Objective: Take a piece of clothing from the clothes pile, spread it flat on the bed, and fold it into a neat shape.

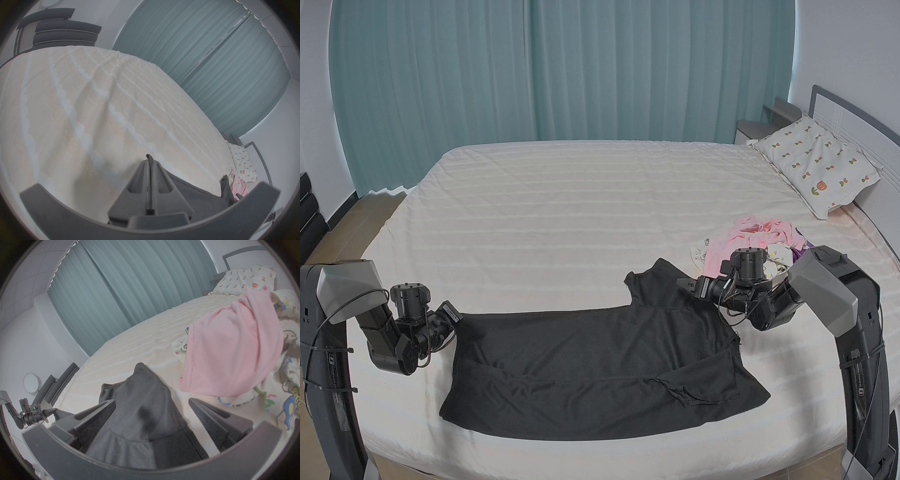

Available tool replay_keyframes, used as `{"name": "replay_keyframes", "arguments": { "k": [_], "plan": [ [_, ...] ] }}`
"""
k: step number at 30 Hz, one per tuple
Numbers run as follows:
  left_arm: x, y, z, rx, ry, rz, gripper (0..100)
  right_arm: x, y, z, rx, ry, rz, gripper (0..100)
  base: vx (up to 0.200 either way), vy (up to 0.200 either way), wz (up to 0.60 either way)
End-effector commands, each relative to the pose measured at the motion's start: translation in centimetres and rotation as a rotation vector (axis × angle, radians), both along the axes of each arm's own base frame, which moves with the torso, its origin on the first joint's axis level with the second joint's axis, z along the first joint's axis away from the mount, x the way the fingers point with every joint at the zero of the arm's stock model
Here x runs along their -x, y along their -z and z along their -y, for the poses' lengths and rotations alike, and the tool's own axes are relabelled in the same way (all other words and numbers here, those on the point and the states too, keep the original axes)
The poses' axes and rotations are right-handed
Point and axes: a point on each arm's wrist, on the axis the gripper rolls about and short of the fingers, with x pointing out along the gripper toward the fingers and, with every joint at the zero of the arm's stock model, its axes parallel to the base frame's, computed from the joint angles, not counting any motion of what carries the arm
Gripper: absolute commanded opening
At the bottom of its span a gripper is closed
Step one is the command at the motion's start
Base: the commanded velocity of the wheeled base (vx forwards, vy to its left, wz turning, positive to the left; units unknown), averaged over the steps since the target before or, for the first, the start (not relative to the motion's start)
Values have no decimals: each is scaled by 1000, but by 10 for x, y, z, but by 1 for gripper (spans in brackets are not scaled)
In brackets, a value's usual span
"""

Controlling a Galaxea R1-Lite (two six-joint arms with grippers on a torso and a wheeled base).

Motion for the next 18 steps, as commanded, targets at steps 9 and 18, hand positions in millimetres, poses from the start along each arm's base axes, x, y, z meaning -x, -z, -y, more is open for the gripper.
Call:
{"name": "replay_keyframes", "arguments": {
  "k": [9,18],
  "plan": [
    [0,0,0,0,-1,-1,0,-7,12,-6,-19,5,-2,0,0,0,0],
    [-3,-3,-2,-3,-7,17,0,-7,-8,-5,-33,73,54,0,0,0,0]
  ]
}}
